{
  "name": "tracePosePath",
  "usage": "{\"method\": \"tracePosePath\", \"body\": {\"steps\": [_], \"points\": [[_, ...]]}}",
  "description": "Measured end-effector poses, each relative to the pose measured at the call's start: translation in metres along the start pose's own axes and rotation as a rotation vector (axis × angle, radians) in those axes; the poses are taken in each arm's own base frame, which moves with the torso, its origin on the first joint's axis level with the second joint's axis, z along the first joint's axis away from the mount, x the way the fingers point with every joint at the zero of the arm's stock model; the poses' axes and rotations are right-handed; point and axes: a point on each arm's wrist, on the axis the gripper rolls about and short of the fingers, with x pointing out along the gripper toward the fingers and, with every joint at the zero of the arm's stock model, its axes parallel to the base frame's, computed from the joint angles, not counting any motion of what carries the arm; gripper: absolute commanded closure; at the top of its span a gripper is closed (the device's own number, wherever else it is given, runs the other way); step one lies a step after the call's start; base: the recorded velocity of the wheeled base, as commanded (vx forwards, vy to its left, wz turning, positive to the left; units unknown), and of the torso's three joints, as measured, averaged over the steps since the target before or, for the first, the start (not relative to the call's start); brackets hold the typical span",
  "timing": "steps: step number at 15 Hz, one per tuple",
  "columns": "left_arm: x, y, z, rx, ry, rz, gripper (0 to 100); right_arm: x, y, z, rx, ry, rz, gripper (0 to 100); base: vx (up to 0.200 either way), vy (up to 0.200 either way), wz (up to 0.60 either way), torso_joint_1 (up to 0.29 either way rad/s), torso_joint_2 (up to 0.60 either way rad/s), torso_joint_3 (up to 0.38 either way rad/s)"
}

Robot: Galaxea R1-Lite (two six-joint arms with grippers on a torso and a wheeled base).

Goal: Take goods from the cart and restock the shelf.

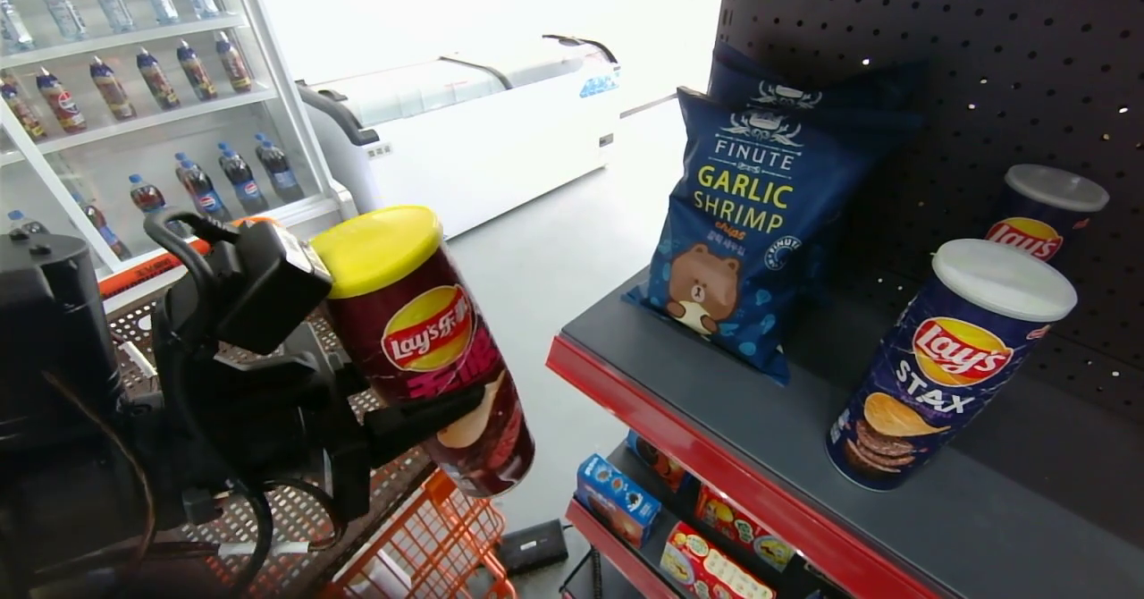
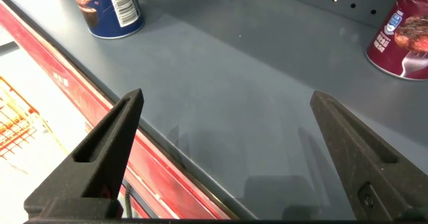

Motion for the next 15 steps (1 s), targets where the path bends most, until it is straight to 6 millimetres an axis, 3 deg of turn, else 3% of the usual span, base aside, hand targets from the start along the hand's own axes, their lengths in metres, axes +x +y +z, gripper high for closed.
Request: {"method": "tracePosePath", "body": {"steps": [5, 13, 15], "points": [[-0.001, -0.032, -0.006, 0.007, 0.096, -0.155, 100, 0.000, 0.000, 0.000, 0.000, 0.000, 0.000, 0, 0.000, 0.000, 0.00, 0.000, 0.00, 0.000], [-0.007, -0.037, -0.005, 0.046, 0.086, -0.178, 100, 0.000, 0.000, 0.000, 0.000, 0.000, 0.000, 0, 0.000, 0.000, 0.00, 0.000, 0.00, 0.000], [-0.007, -0.037, -0.006, 0.046, 0.088, -0.181, 100, 0.000, 0.000, 0.000, 0.000, 0.000, 0.000, 0, 0.000, 0.000, -0.60, 0.002, 0.00, 0.002]]}}
